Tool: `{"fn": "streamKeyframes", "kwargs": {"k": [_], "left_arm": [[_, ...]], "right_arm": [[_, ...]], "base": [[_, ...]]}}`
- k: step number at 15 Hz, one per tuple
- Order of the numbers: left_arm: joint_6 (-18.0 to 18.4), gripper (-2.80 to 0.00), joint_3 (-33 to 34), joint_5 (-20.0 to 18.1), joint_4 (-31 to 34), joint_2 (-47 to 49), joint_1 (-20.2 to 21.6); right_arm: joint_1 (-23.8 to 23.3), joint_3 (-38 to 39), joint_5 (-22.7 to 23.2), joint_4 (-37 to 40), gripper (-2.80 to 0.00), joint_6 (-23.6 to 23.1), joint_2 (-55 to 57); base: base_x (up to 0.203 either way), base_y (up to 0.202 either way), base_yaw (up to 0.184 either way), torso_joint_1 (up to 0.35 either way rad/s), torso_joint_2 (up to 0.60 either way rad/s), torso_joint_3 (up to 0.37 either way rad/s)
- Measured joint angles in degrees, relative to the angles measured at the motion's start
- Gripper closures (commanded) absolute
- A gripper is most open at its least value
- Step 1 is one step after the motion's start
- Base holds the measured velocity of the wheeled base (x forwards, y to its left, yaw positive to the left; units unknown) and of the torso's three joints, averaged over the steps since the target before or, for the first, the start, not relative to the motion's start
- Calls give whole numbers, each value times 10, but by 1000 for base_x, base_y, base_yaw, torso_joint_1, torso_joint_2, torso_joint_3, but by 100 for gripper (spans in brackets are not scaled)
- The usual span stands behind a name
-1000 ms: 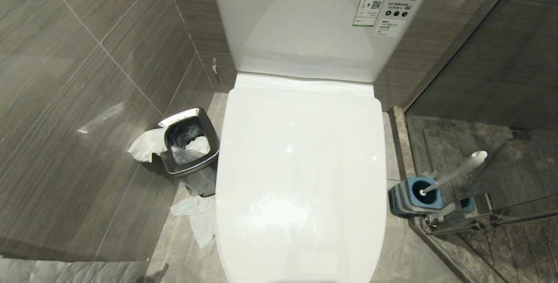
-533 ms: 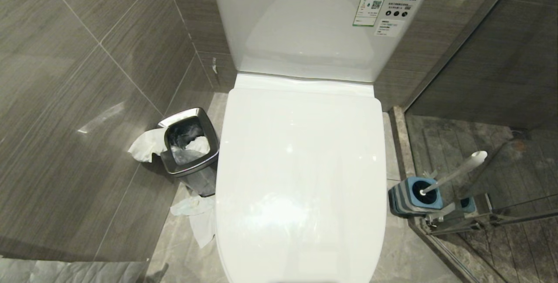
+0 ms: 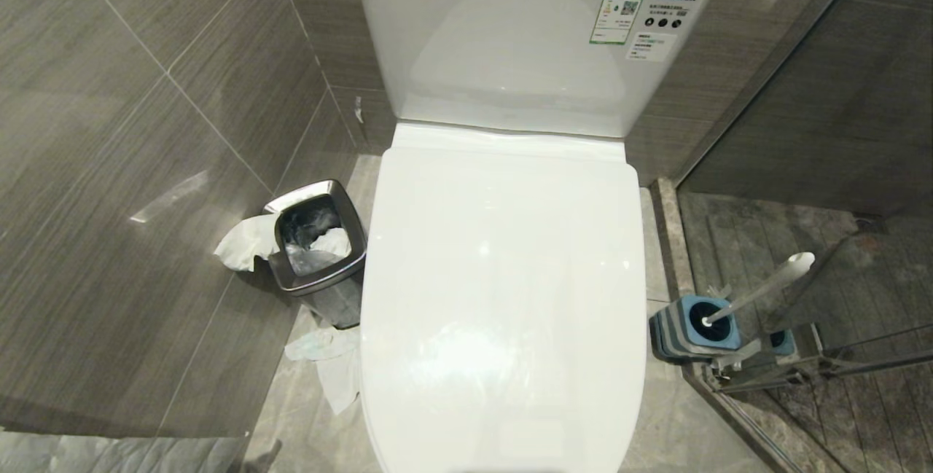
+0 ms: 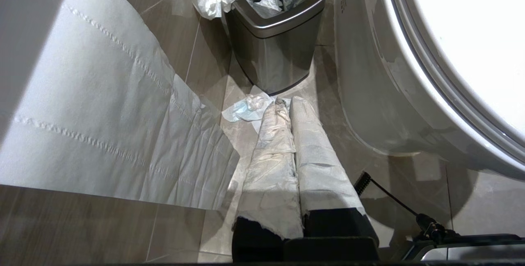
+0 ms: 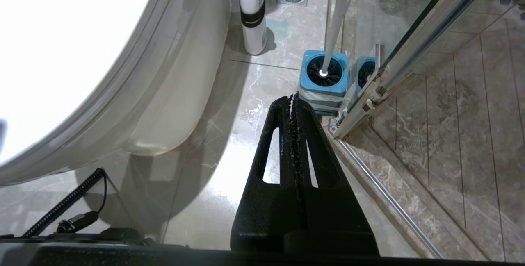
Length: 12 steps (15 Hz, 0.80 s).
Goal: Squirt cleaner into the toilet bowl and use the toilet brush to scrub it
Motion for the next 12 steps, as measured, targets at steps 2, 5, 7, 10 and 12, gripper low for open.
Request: {"fn": "streamKeyframes", "kwargs": {"k": [2,5,7,10,12], "left_arm": [[4,0,0,-1,0,0,0],[51,0,0,-17,2,0,0],[101,0,0,-35,1,0,0],[98,0,0,-33,1,0,0],[60,0,0,-25,2,0,0]], "right_arm": [[0,-1,0,0,0,0,0],[0,-1,0,0,0,0,0],[0,0,0,0,0,0,0],[0,0,0,0,0,-1,0],[0,0,0,0,0,3,0]], "base": [[0,0,0,0,0,0],[0,0,0,0,0,0],[0,0,0,0,0,0],[0,0,0,0,0,0],[0,0,0,0,0,0]]}}
